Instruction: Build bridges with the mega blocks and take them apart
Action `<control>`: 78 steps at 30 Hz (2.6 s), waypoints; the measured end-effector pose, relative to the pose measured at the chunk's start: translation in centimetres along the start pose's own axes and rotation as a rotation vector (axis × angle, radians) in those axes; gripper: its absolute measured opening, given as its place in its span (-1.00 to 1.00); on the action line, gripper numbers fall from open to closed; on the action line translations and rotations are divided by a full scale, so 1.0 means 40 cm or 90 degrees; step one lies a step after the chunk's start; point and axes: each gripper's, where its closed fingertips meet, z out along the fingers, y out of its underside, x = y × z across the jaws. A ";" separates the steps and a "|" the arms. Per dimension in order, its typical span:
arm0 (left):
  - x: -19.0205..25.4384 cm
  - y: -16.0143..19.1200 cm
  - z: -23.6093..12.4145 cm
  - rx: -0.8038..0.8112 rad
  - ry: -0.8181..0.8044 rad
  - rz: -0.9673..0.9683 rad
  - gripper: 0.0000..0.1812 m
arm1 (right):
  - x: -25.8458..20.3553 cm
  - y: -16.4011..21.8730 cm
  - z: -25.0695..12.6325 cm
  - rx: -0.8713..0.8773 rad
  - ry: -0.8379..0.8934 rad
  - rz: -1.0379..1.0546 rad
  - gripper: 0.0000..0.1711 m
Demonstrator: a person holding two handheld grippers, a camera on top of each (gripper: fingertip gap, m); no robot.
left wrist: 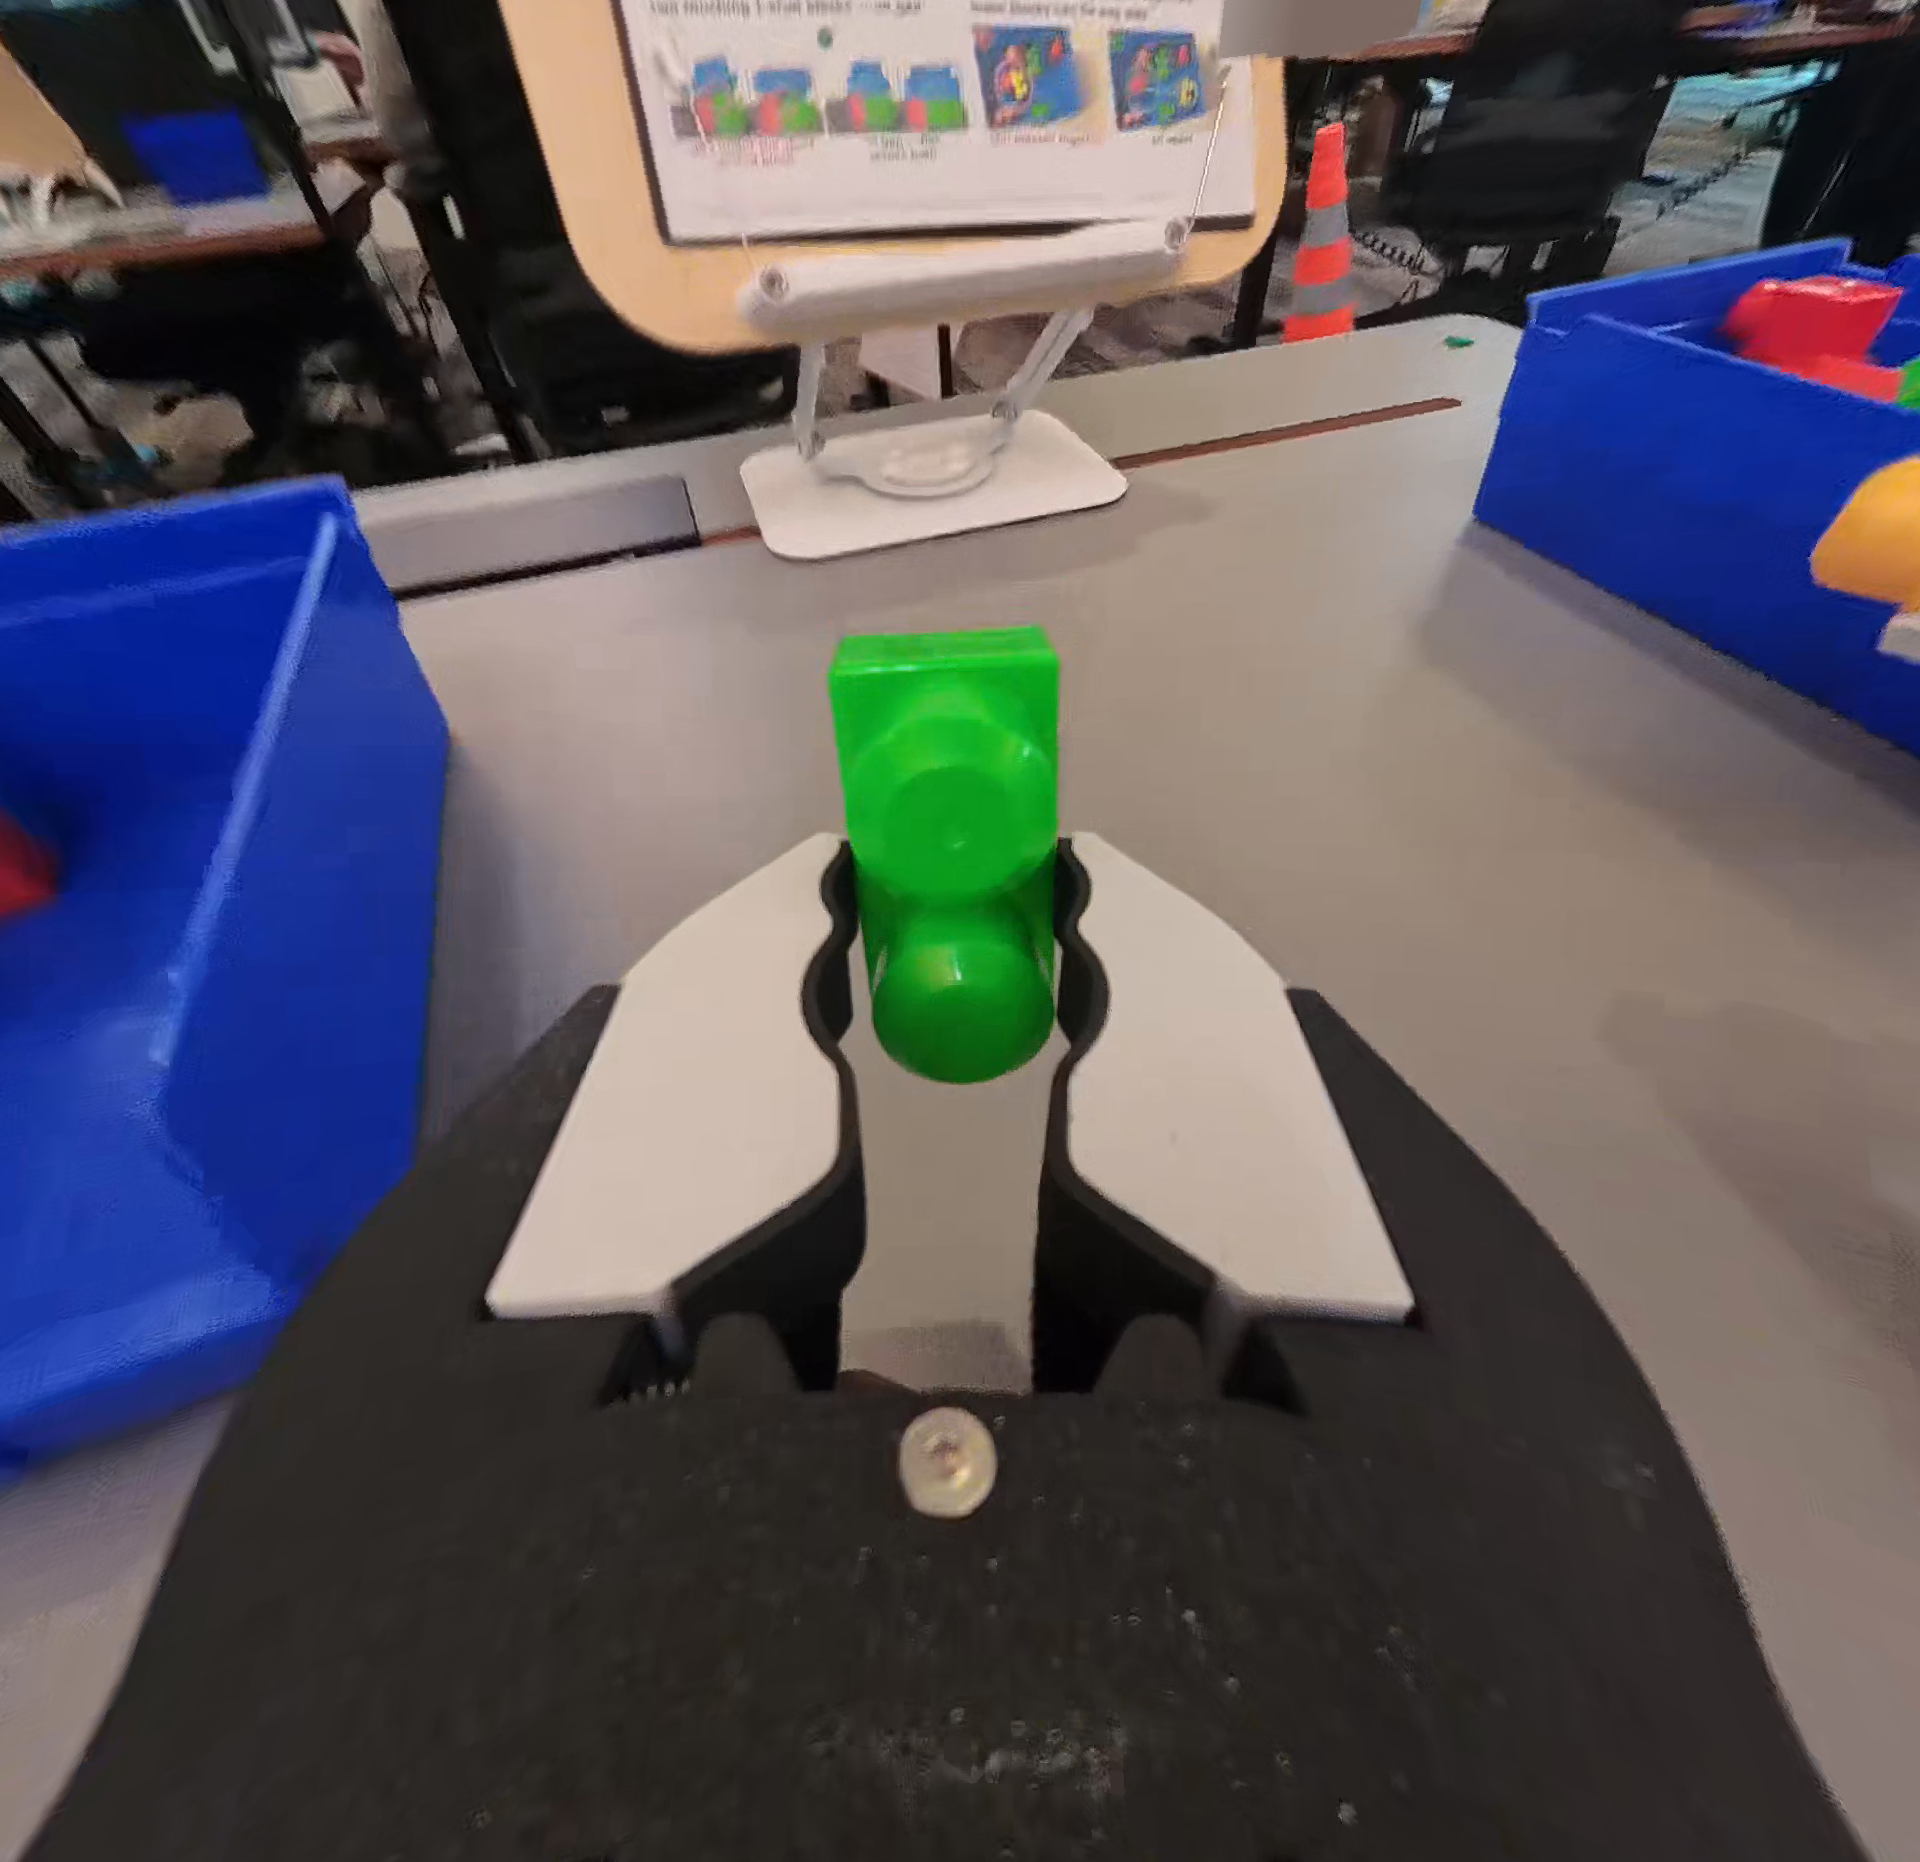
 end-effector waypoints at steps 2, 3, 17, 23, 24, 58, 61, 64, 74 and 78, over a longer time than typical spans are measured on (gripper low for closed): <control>0.000 0.035 0.000 -0.011 -0.019 -0.030 -0.60 | -0.008 0.030 -0.002 0.002 0.014 0.030 -0.56; -0.003 0.046 -0.002 -0.011 -0.029 -0.035 -0.60 | -0.012 0.039 -0.004 0.003 0.021 0.031 -0.56; 0.045 0.076 0.001 -0.024 0.027 -0.018 -0.61 | 0.073 0.017 -0.042 0.003 0.079 -0.018 -0.55; 0.058 0.083 0.005 -0.029 0.049 -0.024 -0.61 | 0.470 -0.059 -0.164 -0.081 0.184 -0.010 -0.55; 0.059 0.085 0.006 -0.032 0.054 -0.028 -0.61 | 0.533 -0.044 -0.174 -0.121 0.190 -0.009 -0.56; 0.052 0.080 0.006 -0.031 0.070 -0.020 -0.61 | 0.567 -0.116 -0.177 -0.222 0.142 -0.149 -0.30; 0.045 0.078 0.006 -0.031 0.071 -0.028 -0.61 | 0.390 -0.219 -0.179 -0.052 0.124 -0.188 -0.30; 0.041 0.076 0.003 -0.028 0.078 -0.044 -0.61 | 0.203 -0.225 -0.154 0.059 0.076 -0.183 -0.29; 0.031 0.071 -0.004 -0.020 0.064 -0.035 -0.61 | -0.124 0.037 -0.038 0.057 0.005 -0.087 -0.29; 0.042 0.071 -0.005 -0.021 0.068 -0.027 -0.61 | -0.117 0.062 -0.031 0.029 -0.013 -0.062 -0.30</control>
